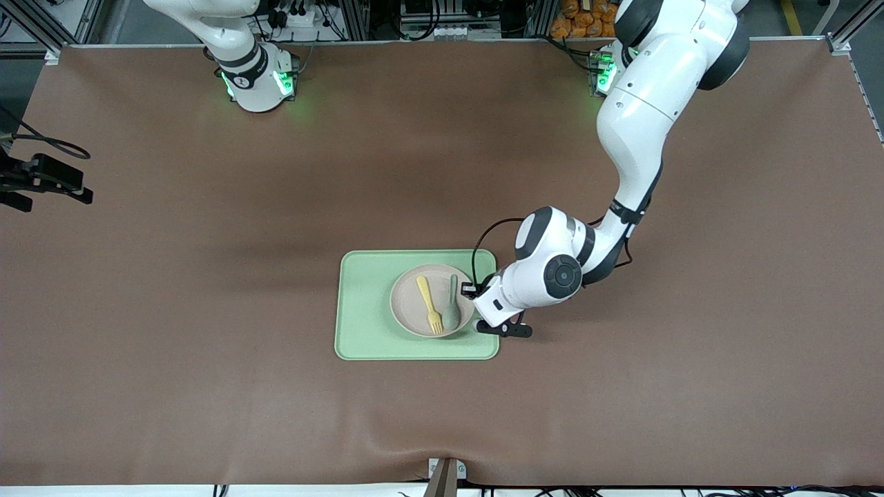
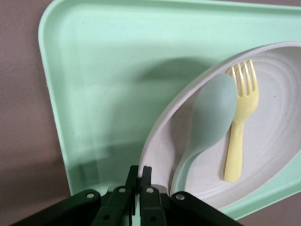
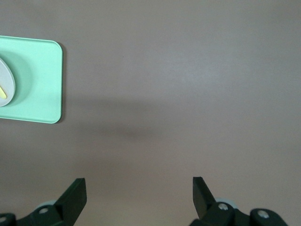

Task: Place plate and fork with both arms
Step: 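Lower the plate onto the tray and open the left gripper, then withdraw the left gripper while the right gripper moves toward the tray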

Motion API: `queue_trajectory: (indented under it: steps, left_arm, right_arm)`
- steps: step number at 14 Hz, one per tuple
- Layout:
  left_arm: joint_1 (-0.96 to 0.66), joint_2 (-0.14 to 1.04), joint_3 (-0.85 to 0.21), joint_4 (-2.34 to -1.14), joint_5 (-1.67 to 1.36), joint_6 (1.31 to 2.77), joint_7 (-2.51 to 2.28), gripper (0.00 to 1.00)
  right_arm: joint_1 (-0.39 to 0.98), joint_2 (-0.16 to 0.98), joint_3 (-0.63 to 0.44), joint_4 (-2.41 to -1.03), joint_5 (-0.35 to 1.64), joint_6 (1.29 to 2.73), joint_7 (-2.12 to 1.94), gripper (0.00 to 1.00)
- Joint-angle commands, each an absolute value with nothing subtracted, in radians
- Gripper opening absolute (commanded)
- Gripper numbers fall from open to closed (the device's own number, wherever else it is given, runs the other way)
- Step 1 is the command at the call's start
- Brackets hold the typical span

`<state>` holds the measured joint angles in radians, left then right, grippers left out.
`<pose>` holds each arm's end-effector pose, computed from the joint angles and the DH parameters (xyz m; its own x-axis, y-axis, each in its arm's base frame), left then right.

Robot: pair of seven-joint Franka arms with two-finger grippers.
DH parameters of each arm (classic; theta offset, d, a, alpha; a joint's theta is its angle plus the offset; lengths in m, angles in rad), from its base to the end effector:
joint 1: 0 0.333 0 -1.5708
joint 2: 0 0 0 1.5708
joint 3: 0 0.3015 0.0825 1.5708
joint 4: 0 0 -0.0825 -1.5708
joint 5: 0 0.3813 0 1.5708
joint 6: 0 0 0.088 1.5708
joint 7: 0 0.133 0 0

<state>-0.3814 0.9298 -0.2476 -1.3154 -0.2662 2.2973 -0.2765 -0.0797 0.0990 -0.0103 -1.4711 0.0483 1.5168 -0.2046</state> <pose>0.6140 -0.4132 0.1629 0.9910 -0.0941 -0.0947 -0.0511 -0.9227 0.3820 0.5722 -0.0447 0.5703 0.9922 0.1168 -0.0425 0.1143 -0.9918 -0.0571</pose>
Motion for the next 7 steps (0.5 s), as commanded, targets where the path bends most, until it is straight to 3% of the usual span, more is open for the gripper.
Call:
queue_trajectory:
  steps: [1,2,7]
  left_arm:
    - [-0.393,0.956,-0.245,-1.285,-0.285,2.33,-0.325,0.48]
    - [-0.393,0.954,-0.245,-1.285,-0.297,2.345,-0.362,0.99]
    - [-0.396,0.921,-0.239,-1.289,-0.296,2.373,-0.414,1.0]
  right_arm:
    - [-0.077,0.158,-0.003,-1.46,0.057,1.517,-0.207,1.0]
    - [-0.072,0.164,-0.003,-1.459,0.057,1.519,-0.207,1.0]
    - [-0.054,0.176,-0.003,-1.457,0.057,1.517,-0.198,1.0]
